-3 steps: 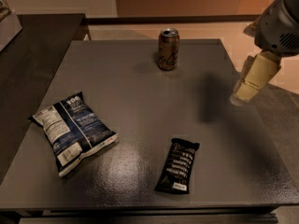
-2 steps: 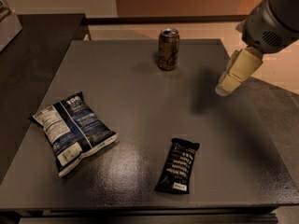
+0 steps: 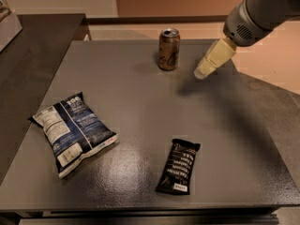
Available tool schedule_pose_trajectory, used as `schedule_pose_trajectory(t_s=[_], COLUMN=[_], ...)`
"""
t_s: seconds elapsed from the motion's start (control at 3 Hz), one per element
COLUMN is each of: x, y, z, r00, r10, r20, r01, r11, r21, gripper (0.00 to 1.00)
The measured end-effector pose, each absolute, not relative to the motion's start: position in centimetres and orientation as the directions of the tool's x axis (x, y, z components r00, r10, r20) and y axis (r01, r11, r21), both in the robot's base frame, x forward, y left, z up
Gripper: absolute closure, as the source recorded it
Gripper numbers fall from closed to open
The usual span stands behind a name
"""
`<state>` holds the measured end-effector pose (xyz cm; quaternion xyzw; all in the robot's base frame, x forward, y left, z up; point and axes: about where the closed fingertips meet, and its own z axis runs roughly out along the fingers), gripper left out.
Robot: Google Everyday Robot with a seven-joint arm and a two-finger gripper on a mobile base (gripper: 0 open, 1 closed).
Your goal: Move orange can near blue chip bag
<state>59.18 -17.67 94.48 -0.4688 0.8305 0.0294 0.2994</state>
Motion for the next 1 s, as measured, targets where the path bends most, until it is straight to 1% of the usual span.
schedule_pose_trajectory(t_s=[1.0], x=[66.6], y=[-14.0], z=[91.9], r00=[-0.462], r10=[-0.656], r20=[-0.596], r01=[-0.761], r11=[0.639], r21=[-0.114], gripper=[0.0])
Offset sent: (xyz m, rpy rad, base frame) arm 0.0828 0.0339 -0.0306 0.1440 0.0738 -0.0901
